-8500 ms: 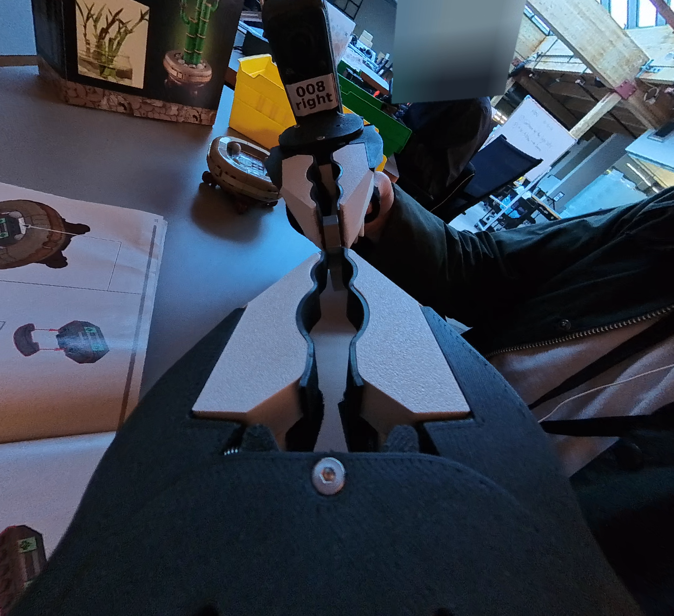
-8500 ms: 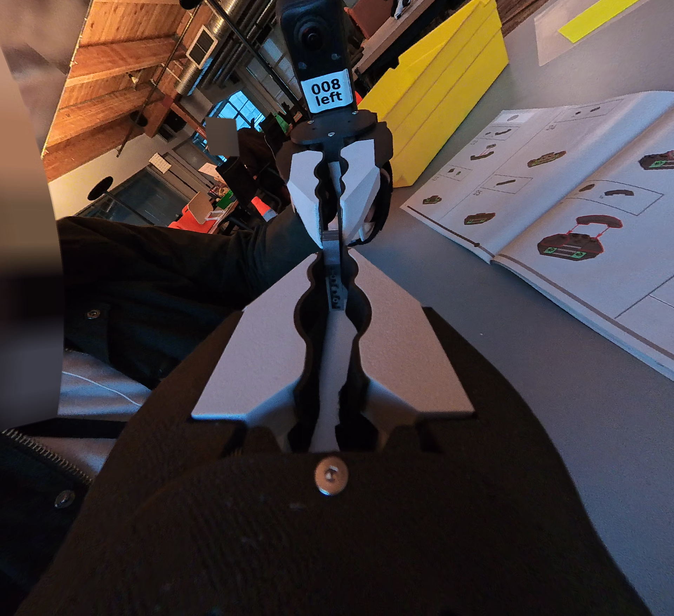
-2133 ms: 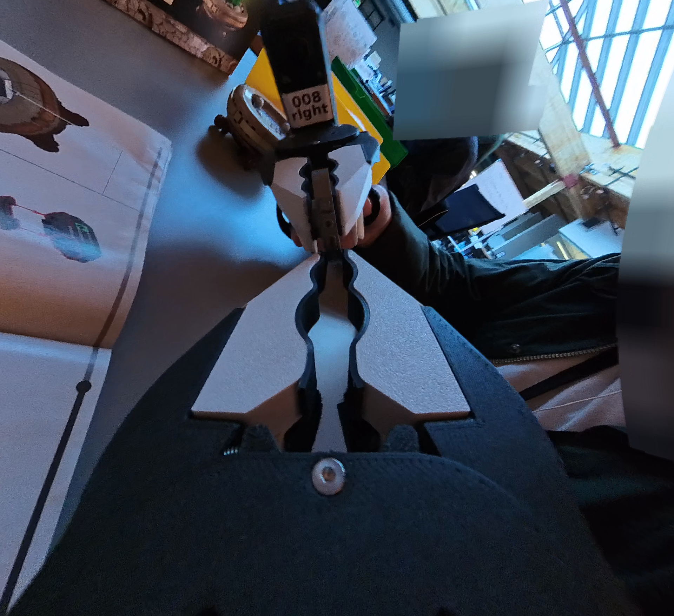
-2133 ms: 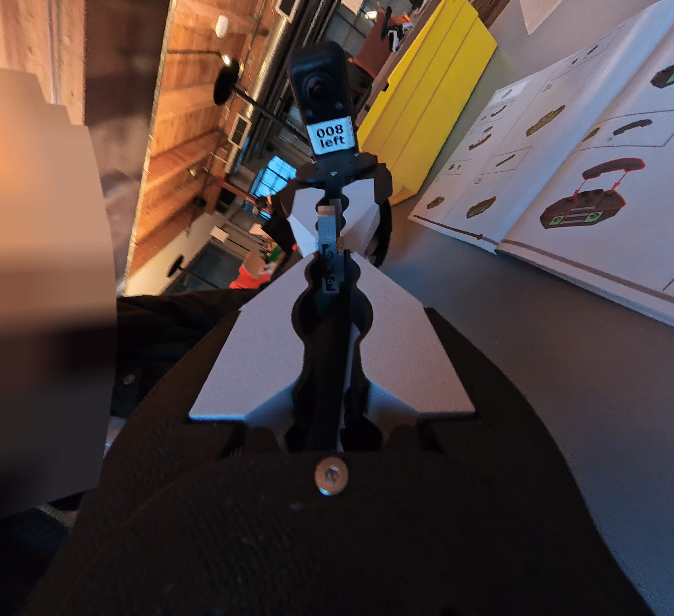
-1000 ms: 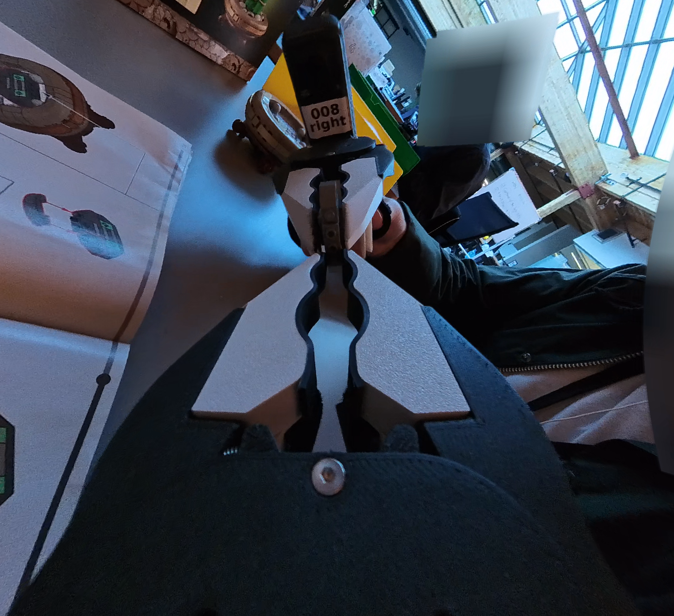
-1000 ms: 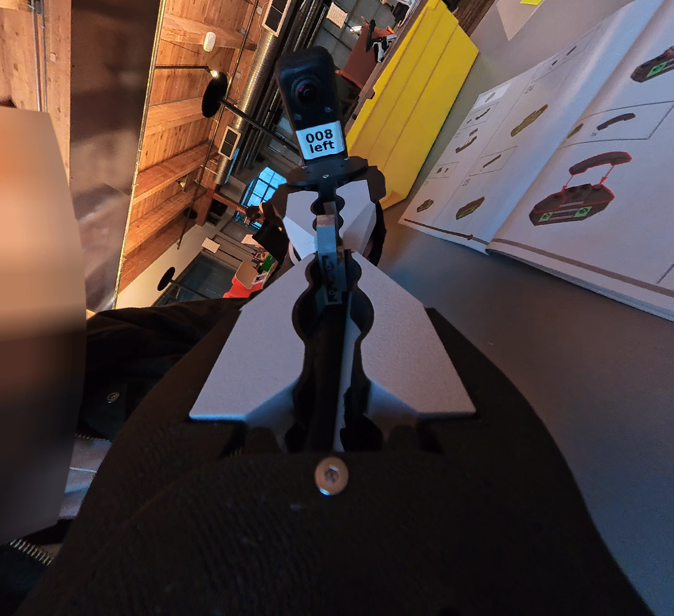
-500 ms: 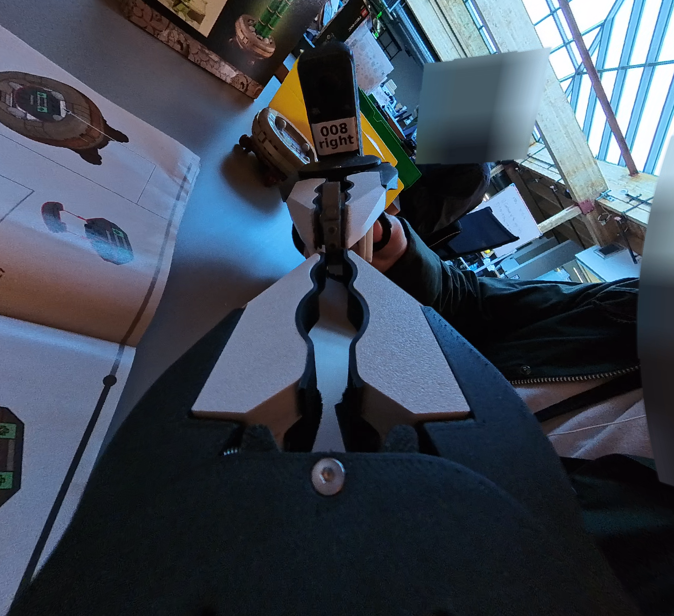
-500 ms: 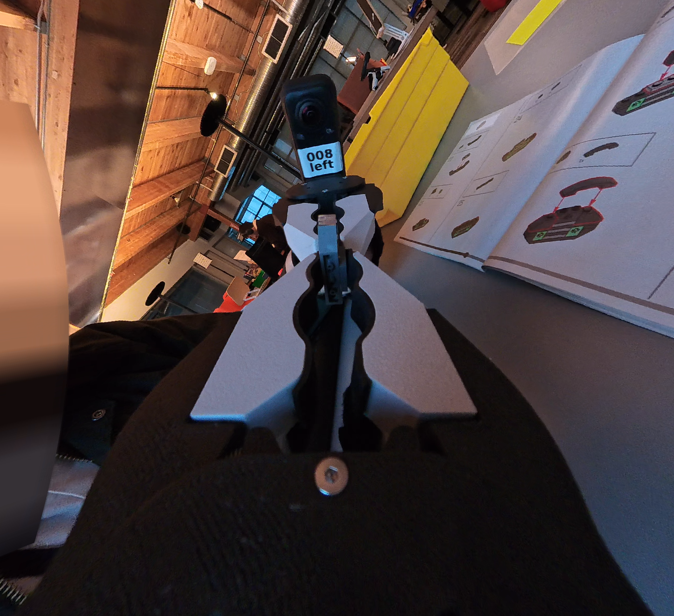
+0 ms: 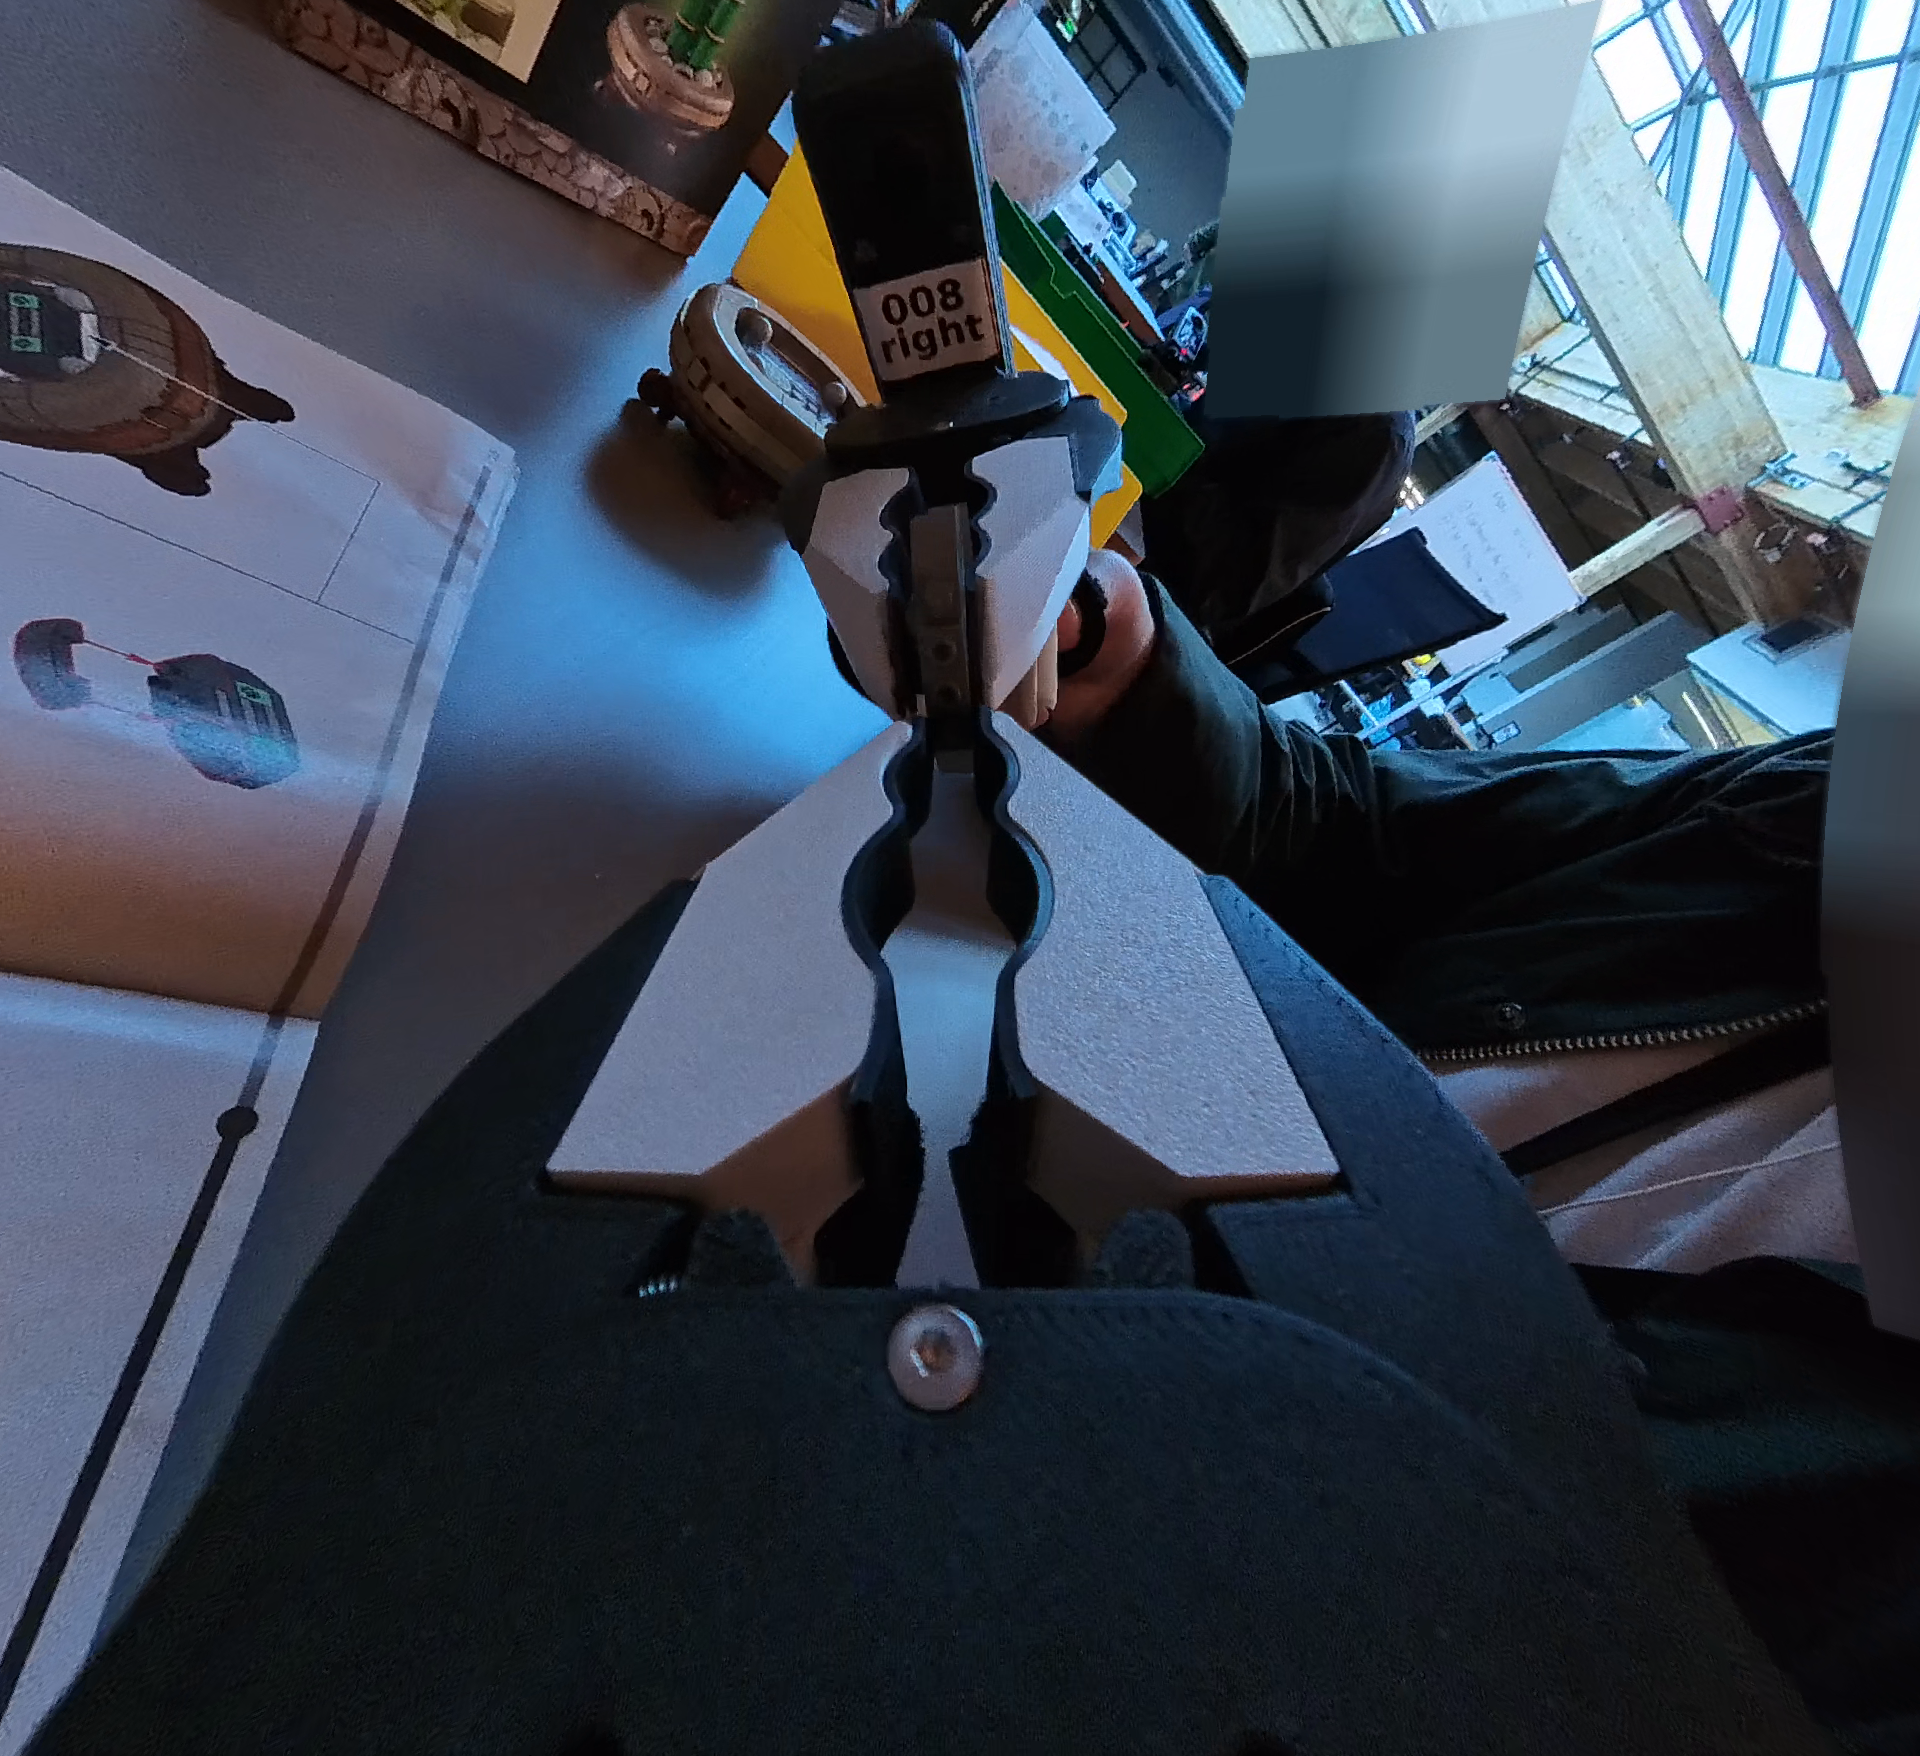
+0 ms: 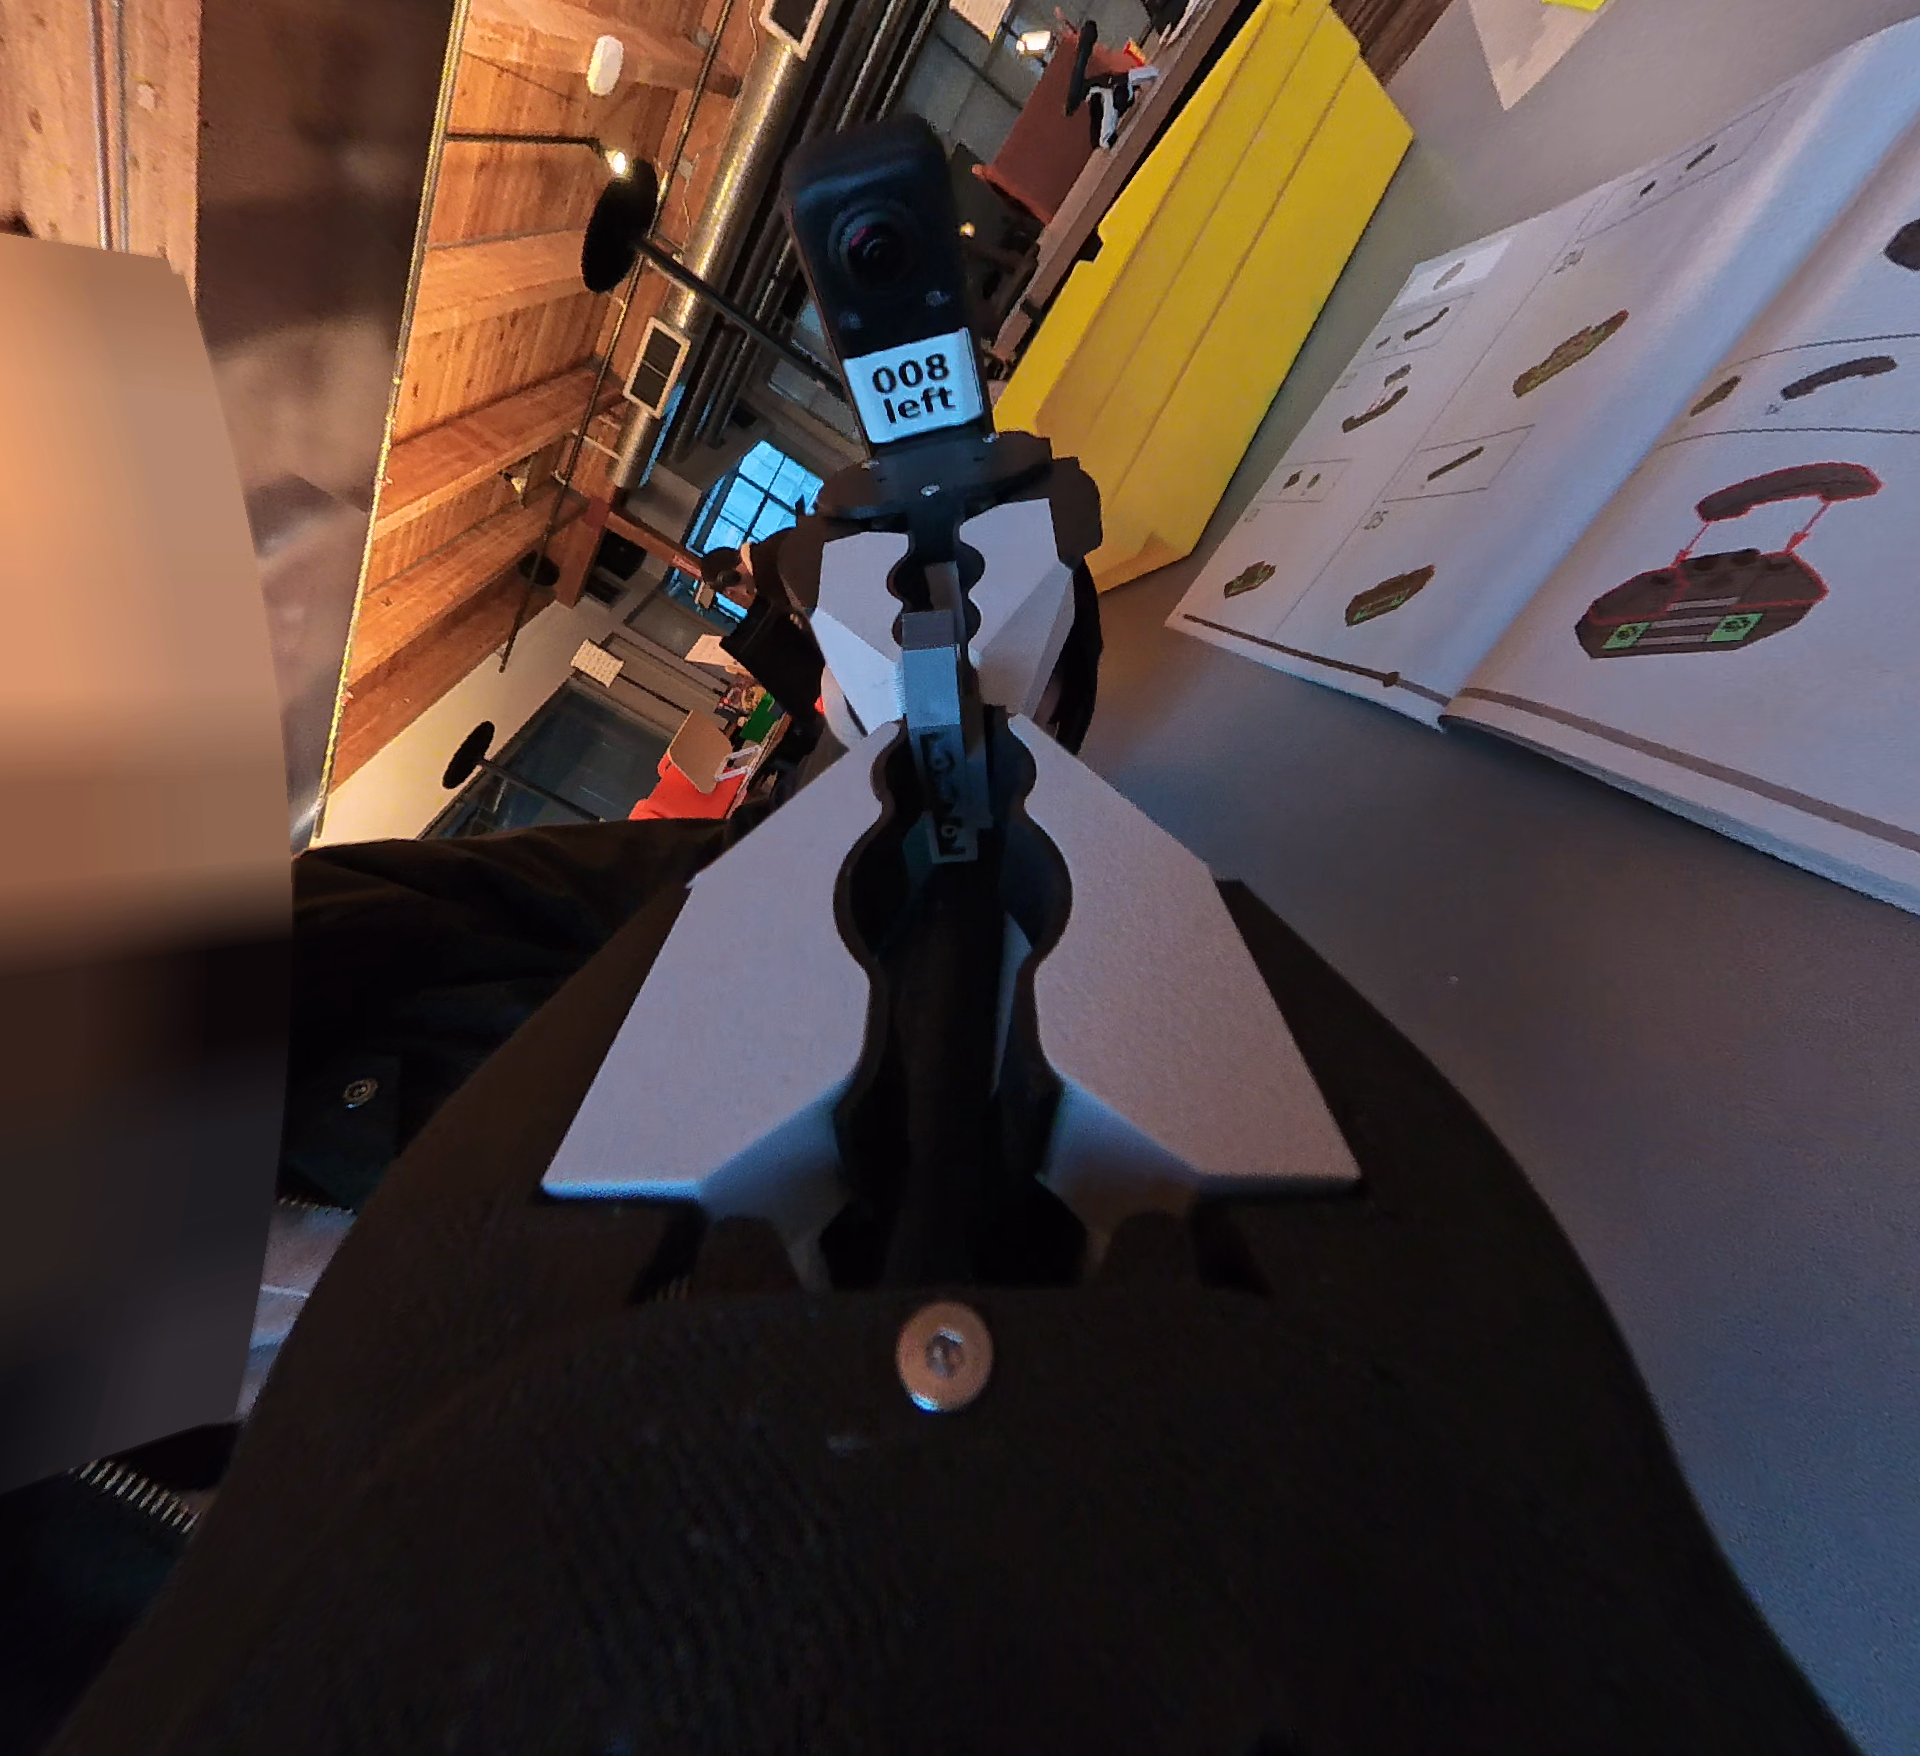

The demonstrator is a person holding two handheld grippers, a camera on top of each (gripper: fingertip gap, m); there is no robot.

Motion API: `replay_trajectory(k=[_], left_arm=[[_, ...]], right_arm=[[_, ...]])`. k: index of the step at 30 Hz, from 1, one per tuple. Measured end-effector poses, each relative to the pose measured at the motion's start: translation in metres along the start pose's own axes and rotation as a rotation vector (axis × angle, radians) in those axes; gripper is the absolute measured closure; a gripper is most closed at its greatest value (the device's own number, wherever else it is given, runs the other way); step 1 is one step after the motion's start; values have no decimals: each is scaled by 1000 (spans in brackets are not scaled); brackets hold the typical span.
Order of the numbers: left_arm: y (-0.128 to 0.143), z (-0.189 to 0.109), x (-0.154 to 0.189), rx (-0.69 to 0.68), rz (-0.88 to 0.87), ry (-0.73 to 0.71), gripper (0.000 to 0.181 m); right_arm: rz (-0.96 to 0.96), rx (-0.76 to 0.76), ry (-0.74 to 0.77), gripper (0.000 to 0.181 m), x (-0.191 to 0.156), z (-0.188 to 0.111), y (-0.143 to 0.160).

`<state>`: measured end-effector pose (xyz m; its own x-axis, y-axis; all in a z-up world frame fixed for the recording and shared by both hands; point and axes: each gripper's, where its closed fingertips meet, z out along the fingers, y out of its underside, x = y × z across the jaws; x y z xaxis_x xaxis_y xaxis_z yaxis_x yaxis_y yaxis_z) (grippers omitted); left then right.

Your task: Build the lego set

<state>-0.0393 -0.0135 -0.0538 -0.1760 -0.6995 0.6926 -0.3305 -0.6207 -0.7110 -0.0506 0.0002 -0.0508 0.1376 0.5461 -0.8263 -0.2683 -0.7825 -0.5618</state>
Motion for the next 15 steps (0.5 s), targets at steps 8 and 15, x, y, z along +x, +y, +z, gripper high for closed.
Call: replay_trajectory(k=[8,15], left_arm=[[-42,-61,-8,215,27,-37,175],[-6,-22,-10,20,-25,-9,175]], right_arm=[[-7,165,65,172,9,-59,-37],[21,-134,170,171,37,-25,17]])
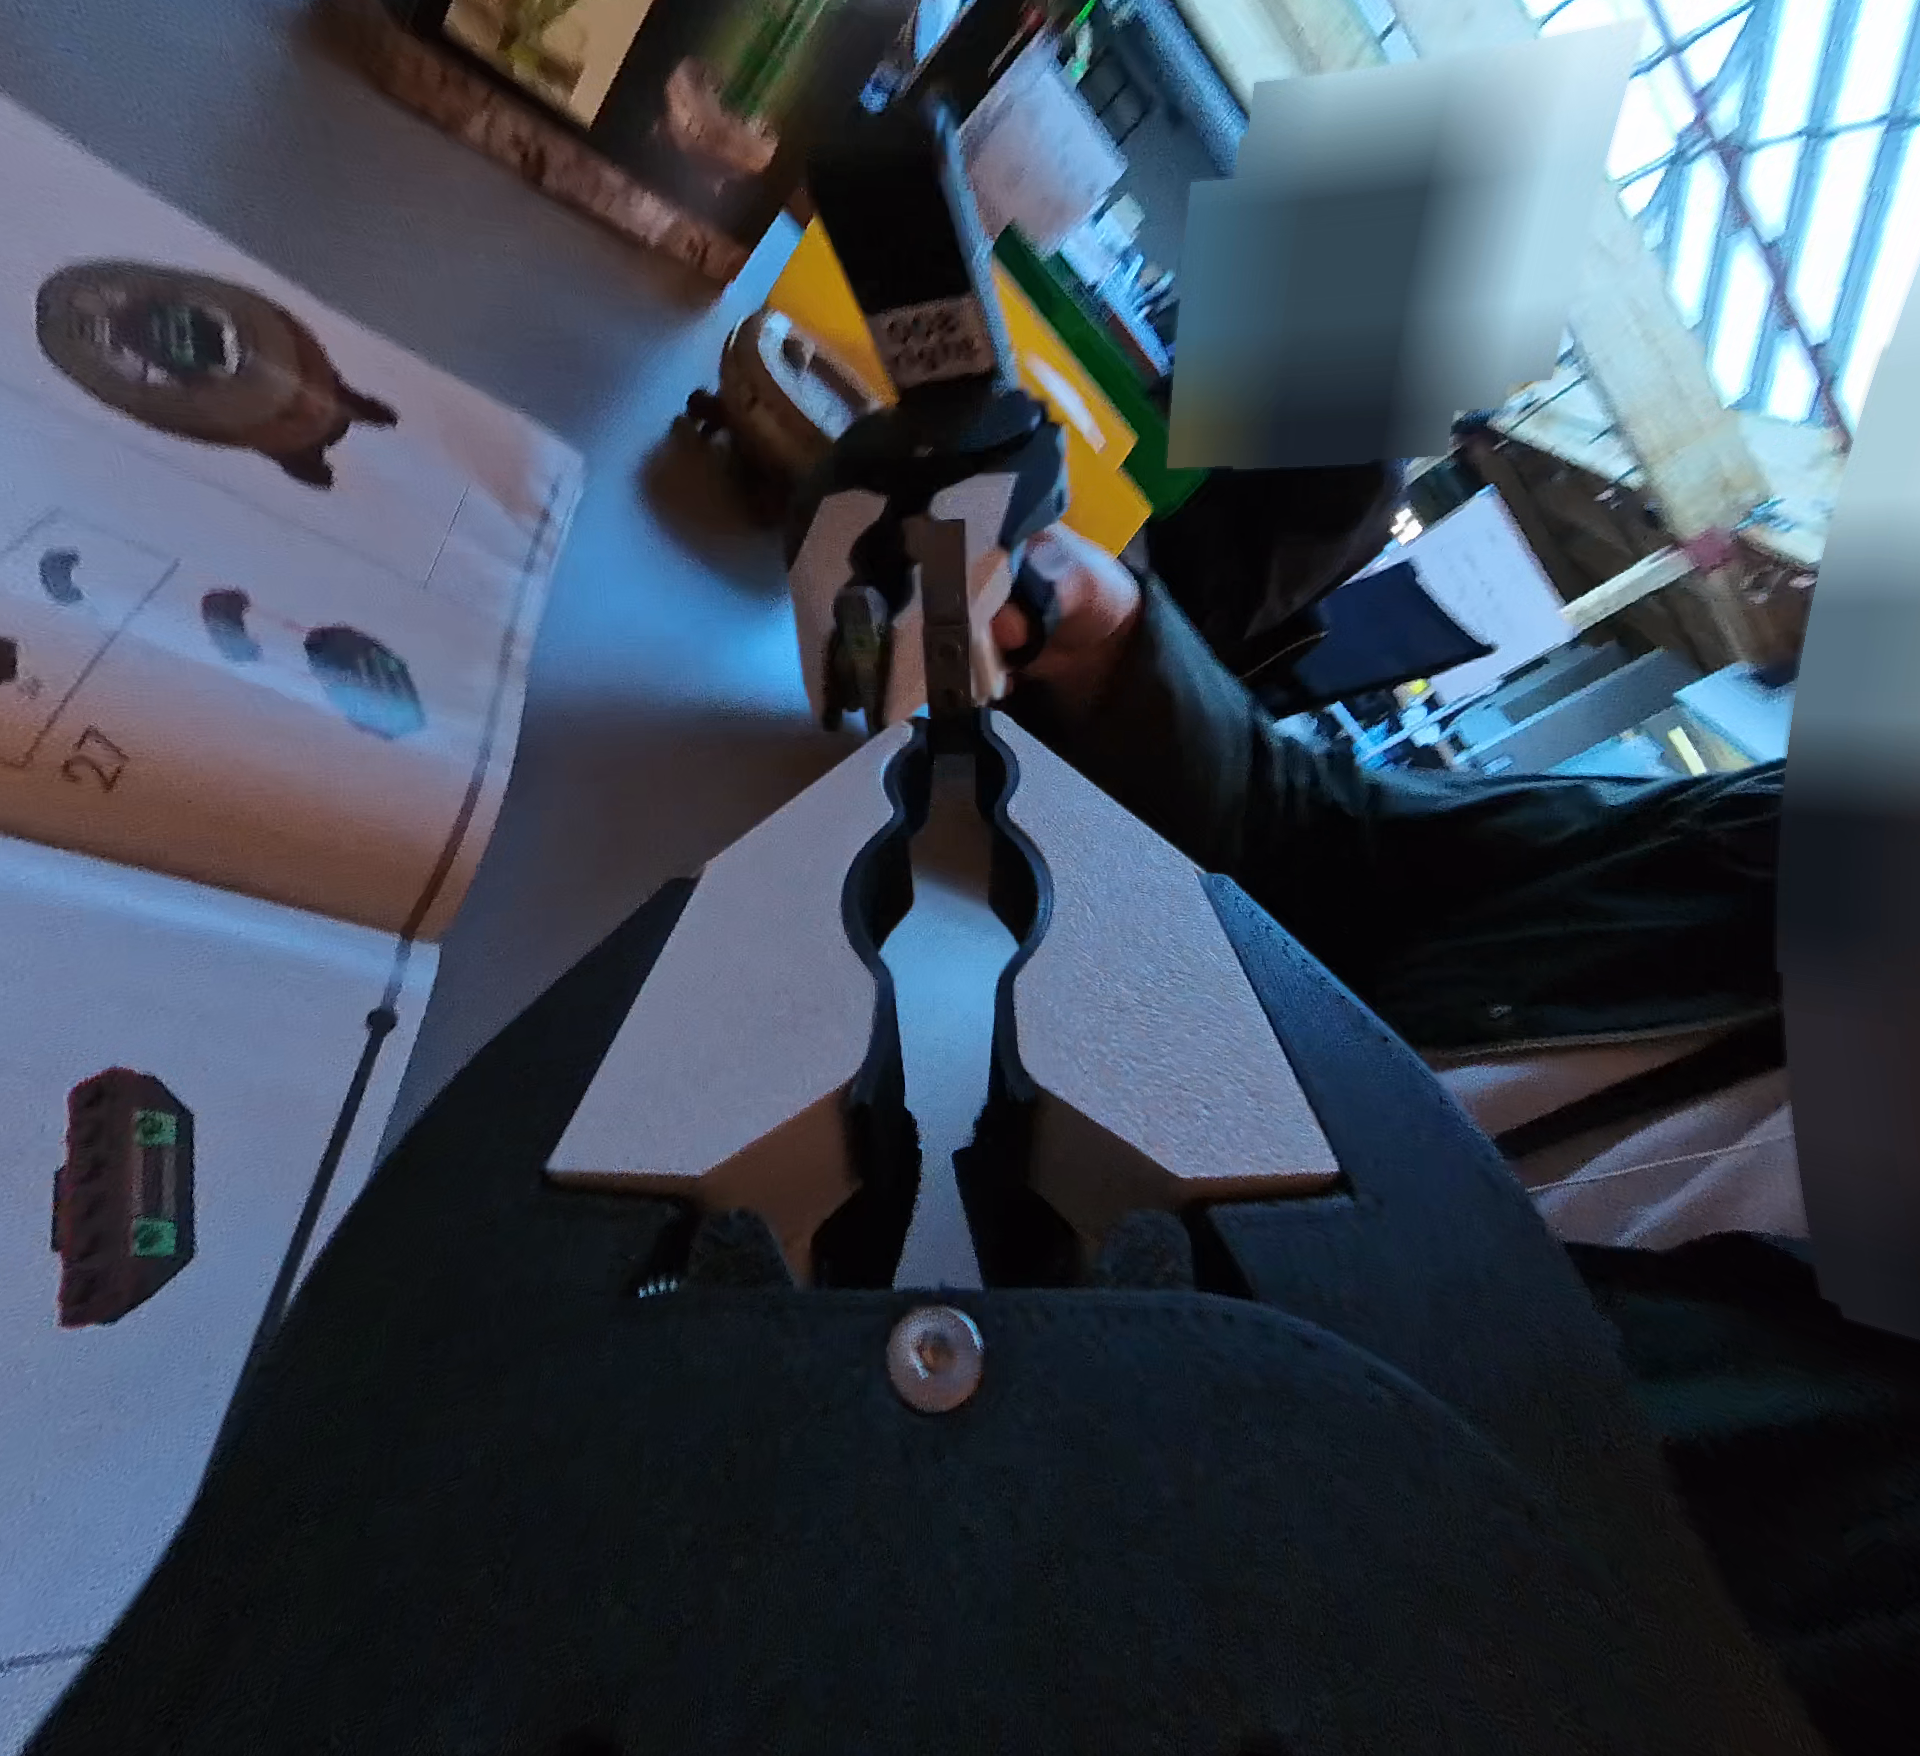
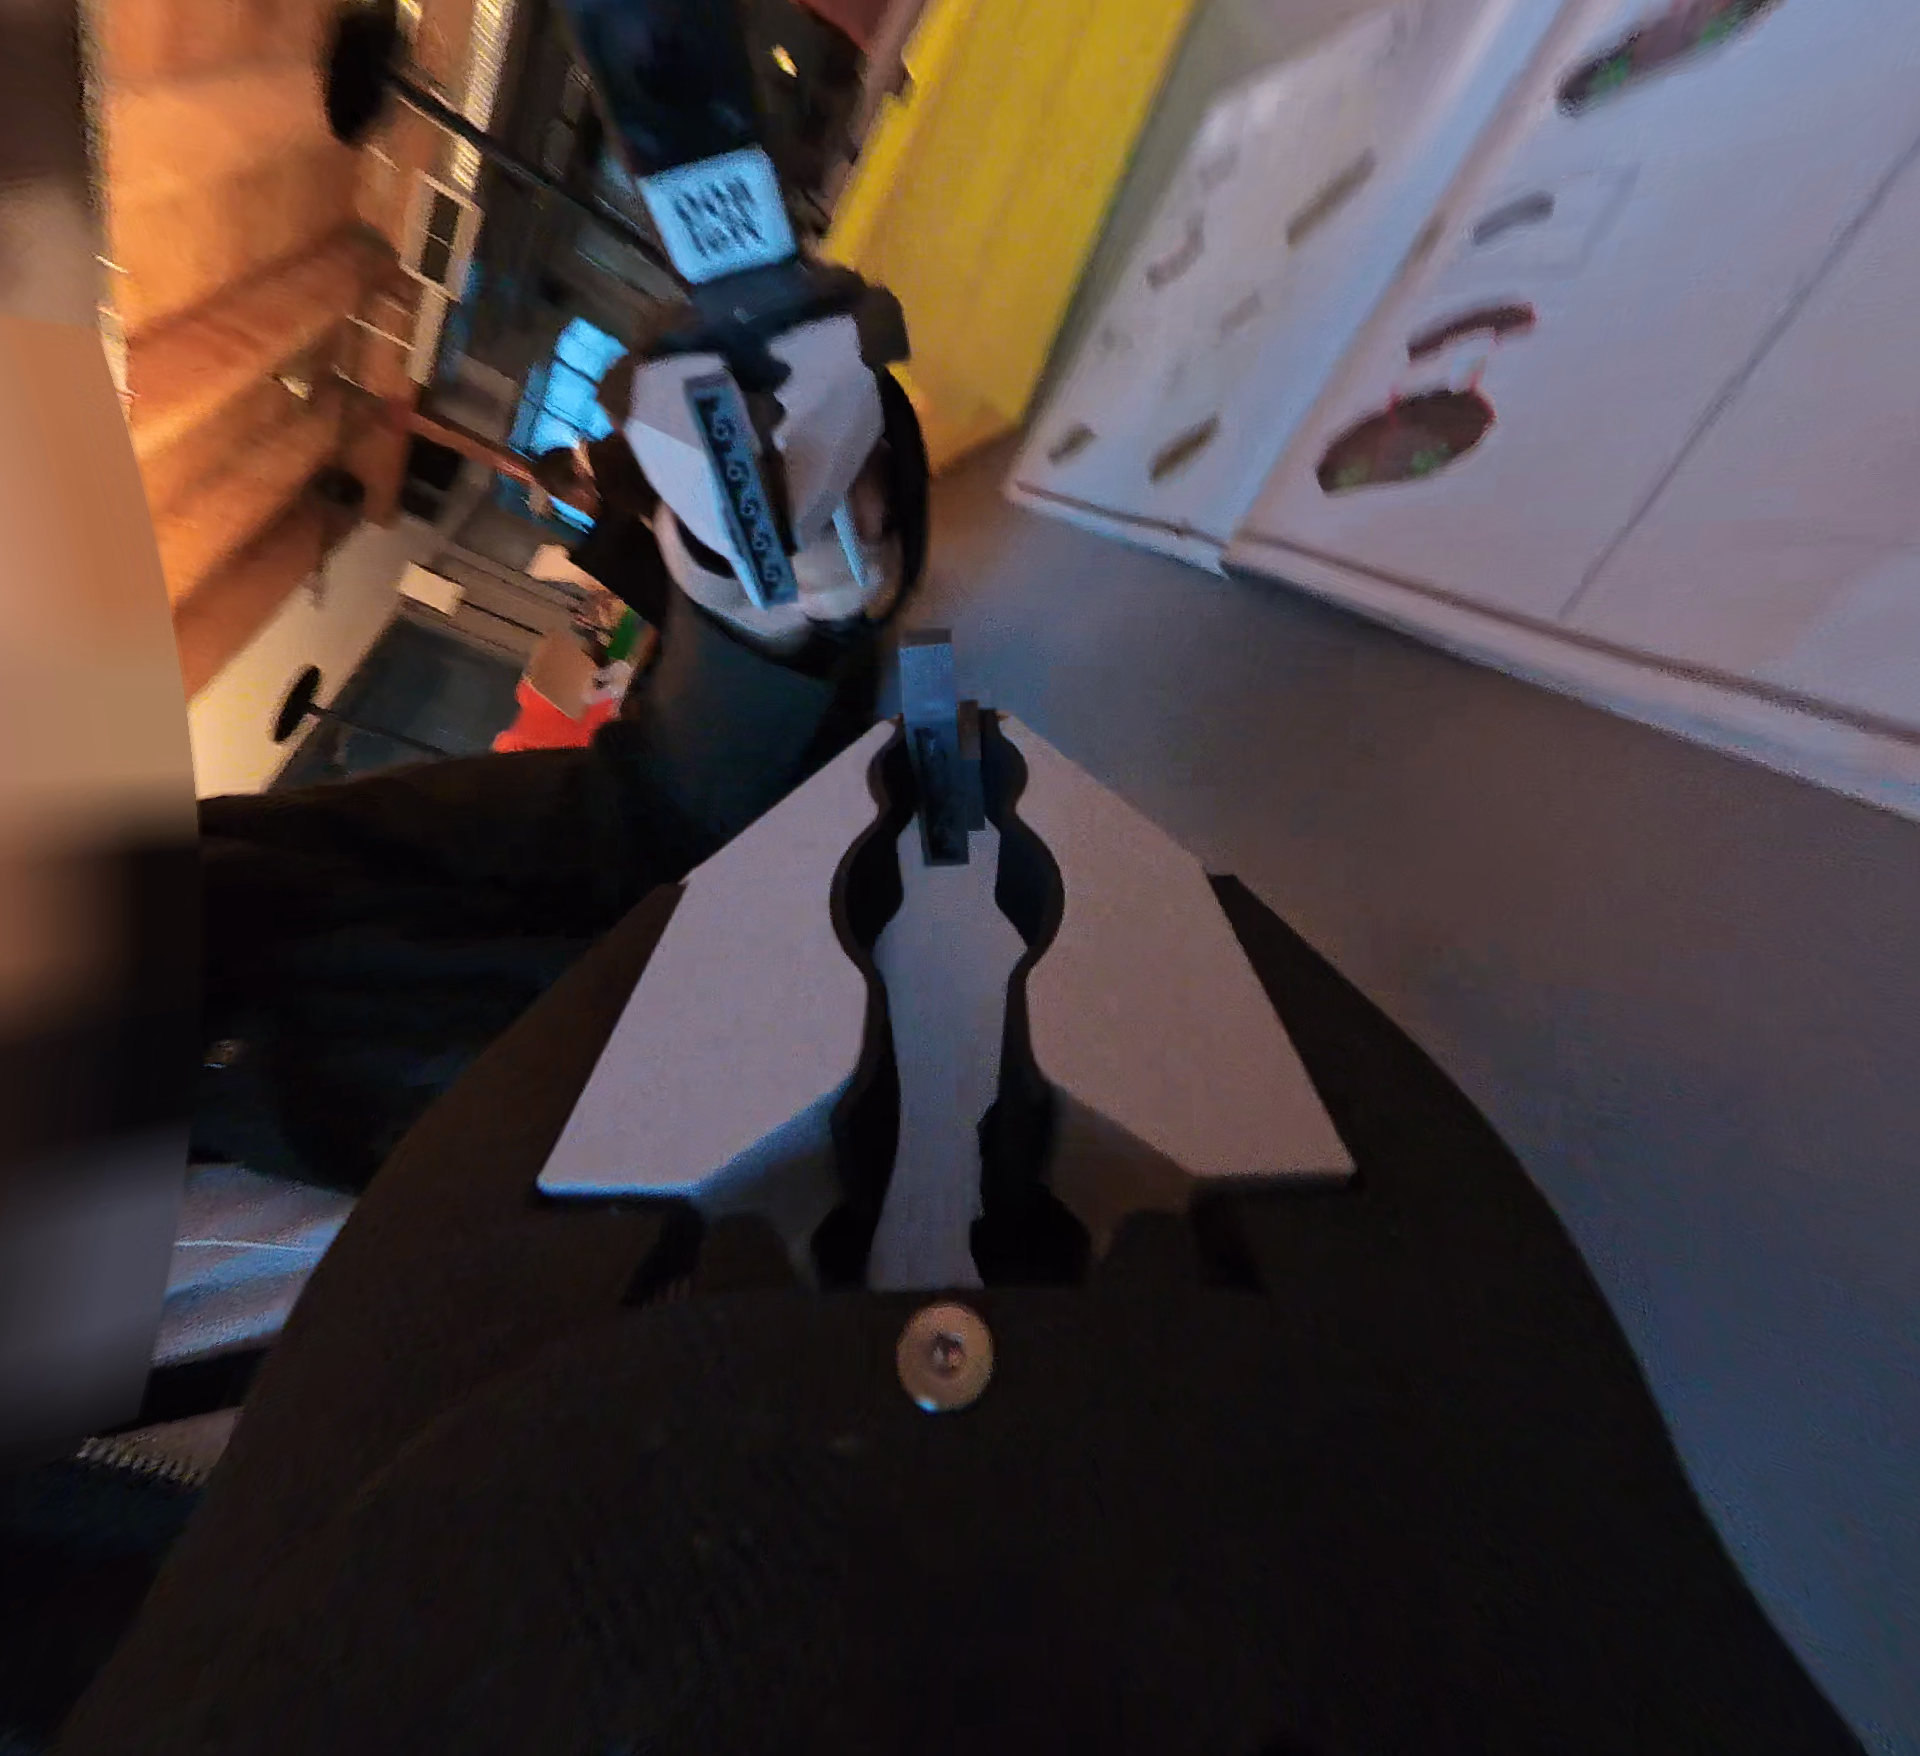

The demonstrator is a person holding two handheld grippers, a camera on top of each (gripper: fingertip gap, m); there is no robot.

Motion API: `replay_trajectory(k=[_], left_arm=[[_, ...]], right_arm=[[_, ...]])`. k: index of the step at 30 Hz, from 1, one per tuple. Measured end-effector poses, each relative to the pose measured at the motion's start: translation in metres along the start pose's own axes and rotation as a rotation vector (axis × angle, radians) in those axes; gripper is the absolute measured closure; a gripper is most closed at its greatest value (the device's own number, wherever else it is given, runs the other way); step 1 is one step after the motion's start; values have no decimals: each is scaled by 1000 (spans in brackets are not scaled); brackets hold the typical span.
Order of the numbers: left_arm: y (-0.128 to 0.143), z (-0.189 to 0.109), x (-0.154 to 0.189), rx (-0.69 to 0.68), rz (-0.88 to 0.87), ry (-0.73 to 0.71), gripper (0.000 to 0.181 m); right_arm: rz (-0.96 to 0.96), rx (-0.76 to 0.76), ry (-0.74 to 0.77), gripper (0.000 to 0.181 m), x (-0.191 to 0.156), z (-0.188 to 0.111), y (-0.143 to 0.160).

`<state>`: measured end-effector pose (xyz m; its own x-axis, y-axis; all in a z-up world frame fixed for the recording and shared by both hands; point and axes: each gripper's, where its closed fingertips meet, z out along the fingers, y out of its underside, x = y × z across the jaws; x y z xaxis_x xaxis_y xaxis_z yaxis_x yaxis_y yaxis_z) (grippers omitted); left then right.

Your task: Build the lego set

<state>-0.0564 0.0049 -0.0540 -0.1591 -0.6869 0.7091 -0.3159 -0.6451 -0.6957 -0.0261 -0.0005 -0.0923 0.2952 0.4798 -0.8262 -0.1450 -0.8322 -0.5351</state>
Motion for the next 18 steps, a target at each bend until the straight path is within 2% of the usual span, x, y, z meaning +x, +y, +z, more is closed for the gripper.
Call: replay_trajectory(k=[3,5,7,9,11,13,15,16,18], left_arm=[[18,7,-13,-98,-14,-61,175],[23,9,-16,-124,-17,-71,175],[26,10,-19,-139,-11,-90,175],[25,12,-16,-136,-17,-73,175],[23,14,-13,-118,-17,-57,175],[22,15,-10,-116,-16,-40,175],[22,16,-9,-115,-14,-40,175],[22,17,-7,-114,-10,-28,175],[20,16,-3,-98,-24,-4,175]], right_arm=[[-12,-113,74,171,14,7,18],[-48,-135,131,156,23,7,21],[-82,-102,162,136,27,5,14],[-144,-10,110,133,12,5,-3],[-150,73,7,136,-10,11,-15],[-90,70,-65,140,-19,21,-11],[-44,67,-101,153,-19,29,-8],[-21,94,-149,170,-25,28,-12],[11,126,-196,175,-29,27,-17]])
